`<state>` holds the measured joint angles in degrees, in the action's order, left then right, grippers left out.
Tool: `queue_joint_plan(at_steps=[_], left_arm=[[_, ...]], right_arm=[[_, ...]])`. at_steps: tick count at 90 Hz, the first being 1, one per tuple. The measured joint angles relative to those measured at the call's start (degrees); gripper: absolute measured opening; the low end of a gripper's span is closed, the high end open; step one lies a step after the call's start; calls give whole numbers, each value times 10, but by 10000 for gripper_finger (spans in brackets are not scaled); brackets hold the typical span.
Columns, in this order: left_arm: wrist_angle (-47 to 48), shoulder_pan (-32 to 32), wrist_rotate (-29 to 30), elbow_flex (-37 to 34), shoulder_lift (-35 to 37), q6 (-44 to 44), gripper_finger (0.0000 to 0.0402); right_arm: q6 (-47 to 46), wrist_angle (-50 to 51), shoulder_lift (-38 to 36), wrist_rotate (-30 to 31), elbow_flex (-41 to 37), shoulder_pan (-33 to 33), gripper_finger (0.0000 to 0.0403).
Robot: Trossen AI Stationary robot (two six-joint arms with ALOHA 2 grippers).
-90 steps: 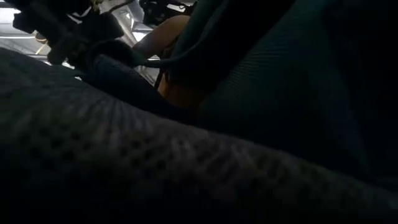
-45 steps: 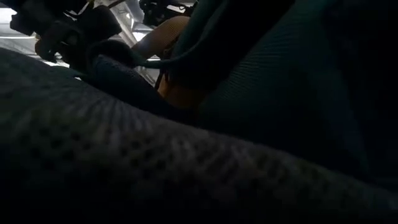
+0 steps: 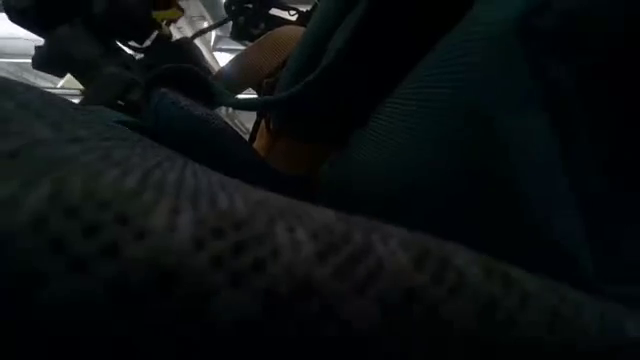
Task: Unpack backpack
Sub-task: Open the brown backpack
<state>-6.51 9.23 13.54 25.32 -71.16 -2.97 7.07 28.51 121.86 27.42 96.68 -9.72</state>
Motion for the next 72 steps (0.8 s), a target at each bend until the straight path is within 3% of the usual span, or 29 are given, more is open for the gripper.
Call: queue_joint_plan(at_steps=[10,27,45,72], left_arm=[[-3,-4,0,0,0,0,96],[1,-4,2,1,4,10,11],[3,-1,2,1,42,27,2],[20,-1,-1,3,85,40,0]], right_arm=[[0,0,0,0,0,0,193],[1,-3,-1,-2,0,0,193],[8,-21,-1,-50,0,0,193],[15,-61,-1,-76,0,0,193]])
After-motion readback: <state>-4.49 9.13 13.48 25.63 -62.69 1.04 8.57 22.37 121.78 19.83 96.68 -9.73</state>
